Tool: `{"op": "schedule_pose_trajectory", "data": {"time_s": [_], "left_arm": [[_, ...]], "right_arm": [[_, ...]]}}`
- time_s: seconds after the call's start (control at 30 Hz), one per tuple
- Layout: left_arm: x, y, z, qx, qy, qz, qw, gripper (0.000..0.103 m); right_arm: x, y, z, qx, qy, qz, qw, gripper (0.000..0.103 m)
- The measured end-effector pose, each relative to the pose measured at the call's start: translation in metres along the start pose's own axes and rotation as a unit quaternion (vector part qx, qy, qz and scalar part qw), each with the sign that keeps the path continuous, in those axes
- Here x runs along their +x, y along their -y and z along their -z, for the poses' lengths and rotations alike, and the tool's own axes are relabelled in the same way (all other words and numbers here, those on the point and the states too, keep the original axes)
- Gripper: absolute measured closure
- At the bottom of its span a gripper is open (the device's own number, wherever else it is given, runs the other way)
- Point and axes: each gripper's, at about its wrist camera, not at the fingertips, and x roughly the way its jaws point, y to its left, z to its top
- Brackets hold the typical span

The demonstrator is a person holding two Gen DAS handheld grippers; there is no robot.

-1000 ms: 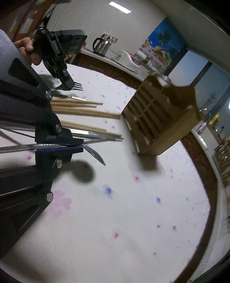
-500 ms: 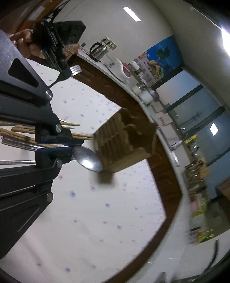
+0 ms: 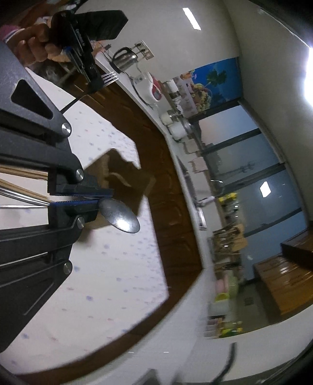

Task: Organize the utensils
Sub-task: 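Lift and carry the fork and spoon over the wooden holder with both tools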

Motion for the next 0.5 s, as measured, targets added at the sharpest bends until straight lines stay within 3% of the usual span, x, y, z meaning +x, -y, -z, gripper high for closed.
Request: {"op": "schedule_pose_trajectory", "data": {"time_s": [0.27, 0.5], "left_arm": [[0.051, 0.0, -0.067, 0.033, 0.059, -0.029, 0.9973, 0.101], [0.116, -0.033, -0.059, 0.022, 0.043, -0.065, 0.9967, 0.101]], "right_arm": [[0.036, -0.019, -0.062, -0.065, 0.059, 0.03, 0.996, 0.101], [0.094, -0.022, -0.058, -0.111, 0.047, 0.051, 0.991, 0.101]]}}
